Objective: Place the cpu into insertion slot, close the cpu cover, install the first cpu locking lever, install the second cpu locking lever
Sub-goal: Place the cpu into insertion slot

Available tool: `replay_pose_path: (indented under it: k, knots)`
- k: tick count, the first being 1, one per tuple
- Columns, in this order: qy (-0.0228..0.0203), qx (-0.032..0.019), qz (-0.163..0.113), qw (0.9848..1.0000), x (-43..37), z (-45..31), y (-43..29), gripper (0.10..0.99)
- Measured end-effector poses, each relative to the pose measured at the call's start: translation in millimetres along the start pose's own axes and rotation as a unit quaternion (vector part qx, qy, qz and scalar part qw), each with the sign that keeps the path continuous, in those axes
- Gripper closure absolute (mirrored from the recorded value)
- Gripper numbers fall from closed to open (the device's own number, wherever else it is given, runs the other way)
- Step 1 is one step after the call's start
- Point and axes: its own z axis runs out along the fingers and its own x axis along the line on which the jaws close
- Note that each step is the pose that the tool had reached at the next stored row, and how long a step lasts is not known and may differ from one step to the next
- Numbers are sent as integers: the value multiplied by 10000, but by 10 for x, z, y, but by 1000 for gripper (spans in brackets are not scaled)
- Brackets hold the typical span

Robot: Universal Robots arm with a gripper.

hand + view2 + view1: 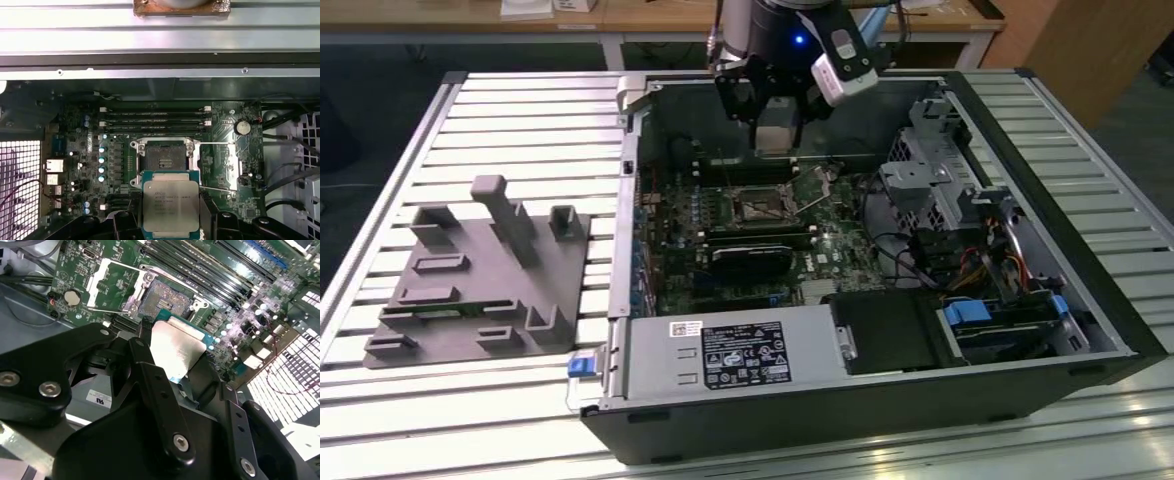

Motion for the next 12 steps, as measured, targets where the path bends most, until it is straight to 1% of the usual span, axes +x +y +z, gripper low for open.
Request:
replay_pose_path:
  k: [7,12]
  knots:
    - [1,2,0,10000,-1,129,12,545]
    - [1,3,0,10000,-2,219,7,545]
